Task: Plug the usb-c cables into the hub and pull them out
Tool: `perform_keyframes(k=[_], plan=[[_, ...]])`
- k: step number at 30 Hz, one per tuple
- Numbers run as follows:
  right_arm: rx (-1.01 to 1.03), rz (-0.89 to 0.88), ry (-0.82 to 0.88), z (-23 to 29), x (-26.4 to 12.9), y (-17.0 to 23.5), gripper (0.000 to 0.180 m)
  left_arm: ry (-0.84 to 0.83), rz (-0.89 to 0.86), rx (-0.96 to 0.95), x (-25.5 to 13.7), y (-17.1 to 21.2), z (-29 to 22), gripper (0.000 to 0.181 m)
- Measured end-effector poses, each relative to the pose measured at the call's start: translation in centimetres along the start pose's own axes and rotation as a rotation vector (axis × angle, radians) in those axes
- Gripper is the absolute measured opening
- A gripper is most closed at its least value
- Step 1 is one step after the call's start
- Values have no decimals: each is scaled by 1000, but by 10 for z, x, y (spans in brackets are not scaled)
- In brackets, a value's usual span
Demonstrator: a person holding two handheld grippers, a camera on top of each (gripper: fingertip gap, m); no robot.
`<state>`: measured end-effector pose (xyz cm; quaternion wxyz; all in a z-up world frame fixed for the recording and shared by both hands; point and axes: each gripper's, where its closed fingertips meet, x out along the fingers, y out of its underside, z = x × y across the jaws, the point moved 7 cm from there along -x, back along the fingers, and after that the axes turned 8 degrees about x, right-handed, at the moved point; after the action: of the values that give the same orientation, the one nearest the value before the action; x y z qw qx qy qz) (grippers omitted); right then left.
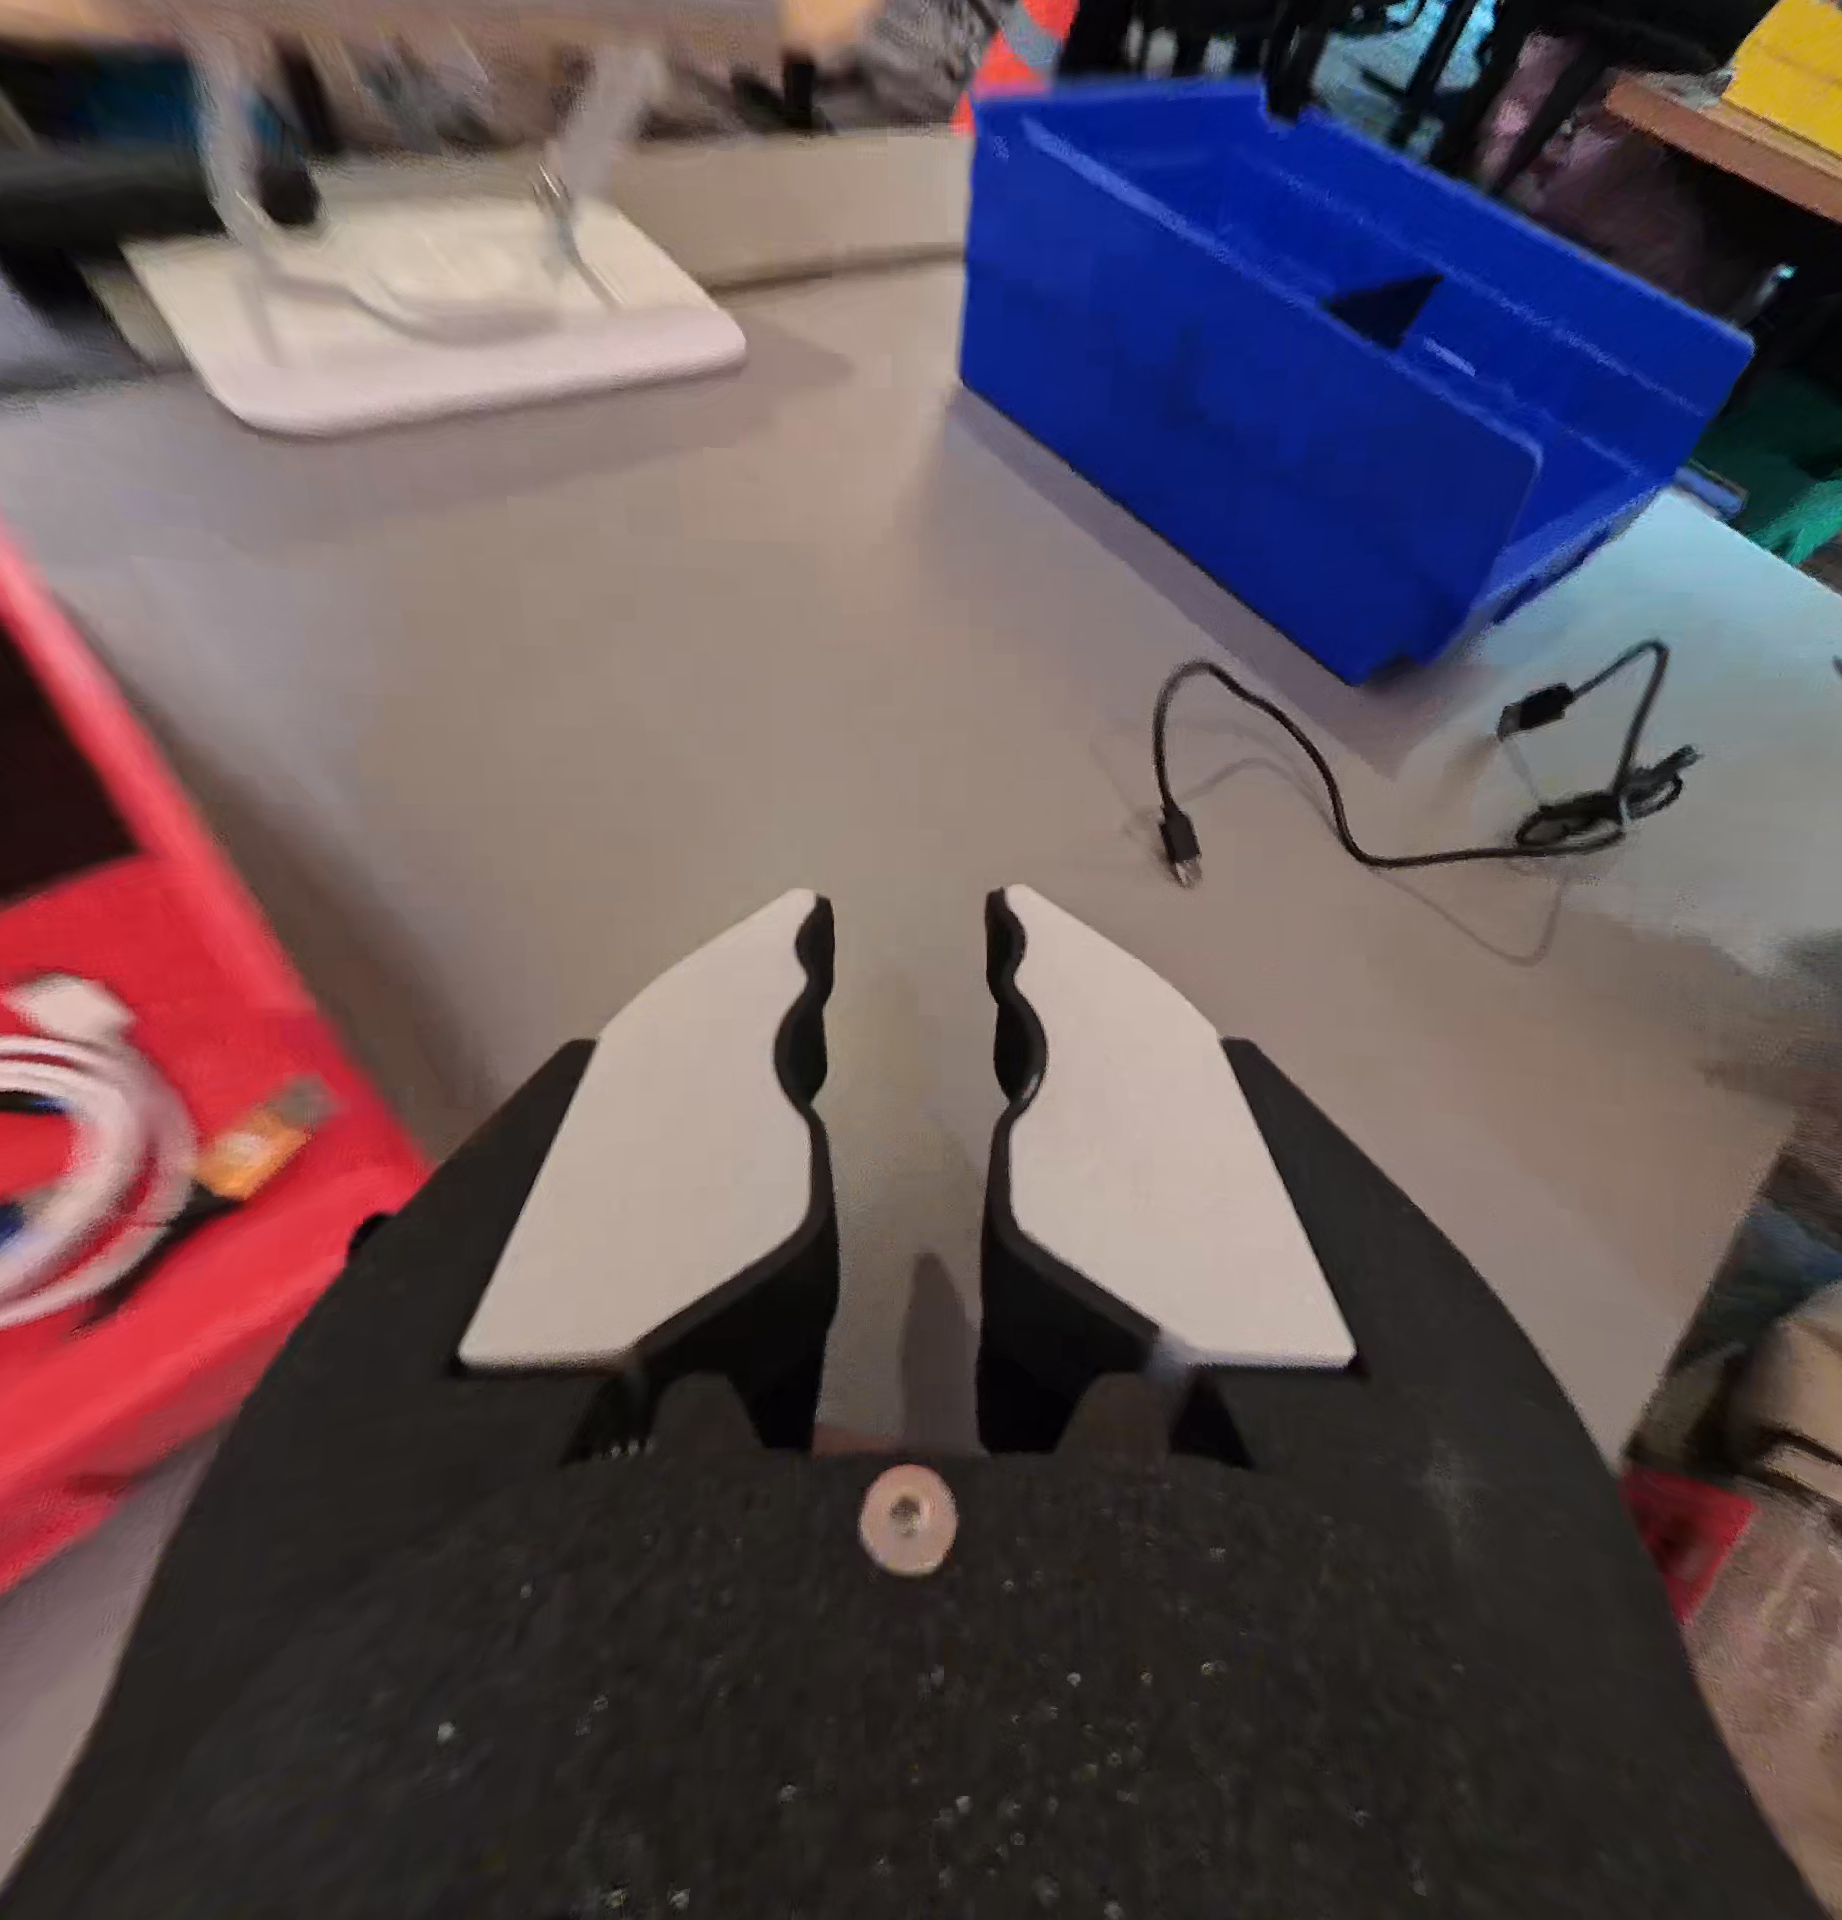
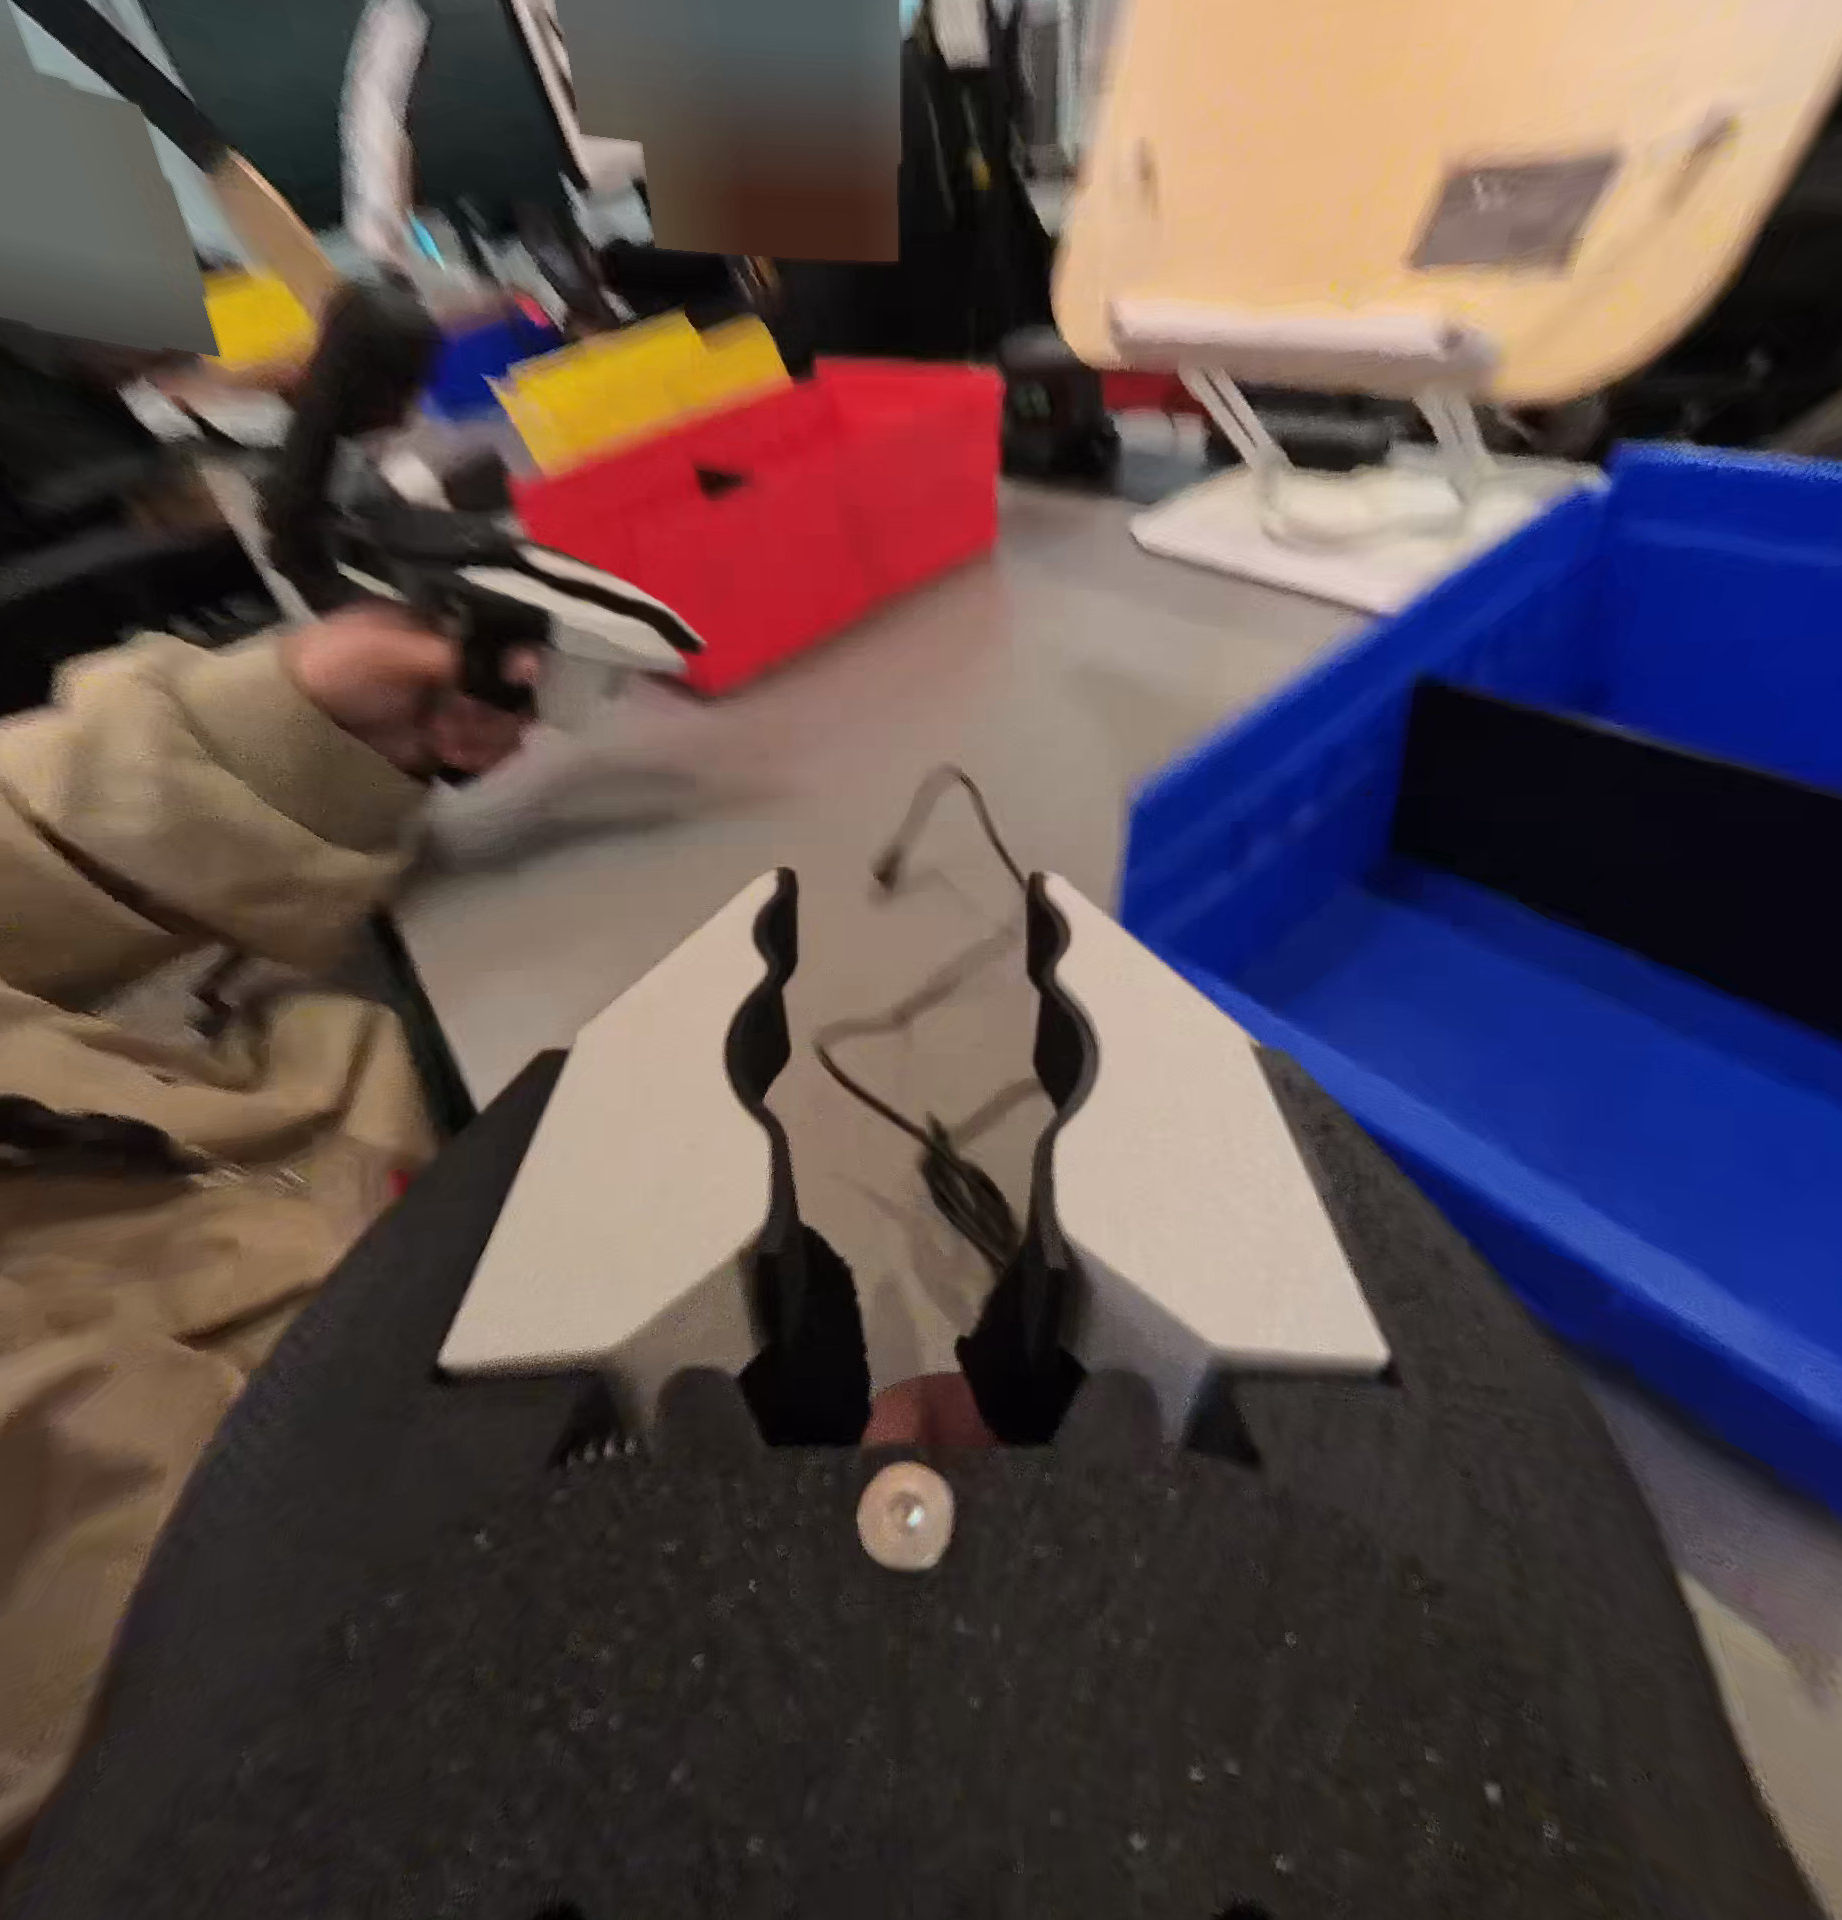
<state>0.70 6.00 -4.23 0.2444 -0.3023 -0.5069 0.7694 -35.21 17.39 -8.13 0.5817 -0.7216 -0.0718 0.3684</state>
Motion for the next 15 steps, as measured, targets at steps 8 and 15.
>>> perform_keyframes(k=[8, 15], plan=[[210, -27, -468, 90, 93, 37, 42, 0, 354, 190, -53, -20, 100, 33], [141, 114, -548, 112, 109, 57, 43, 149, 777, 480, -47, 6, 183, 26]])
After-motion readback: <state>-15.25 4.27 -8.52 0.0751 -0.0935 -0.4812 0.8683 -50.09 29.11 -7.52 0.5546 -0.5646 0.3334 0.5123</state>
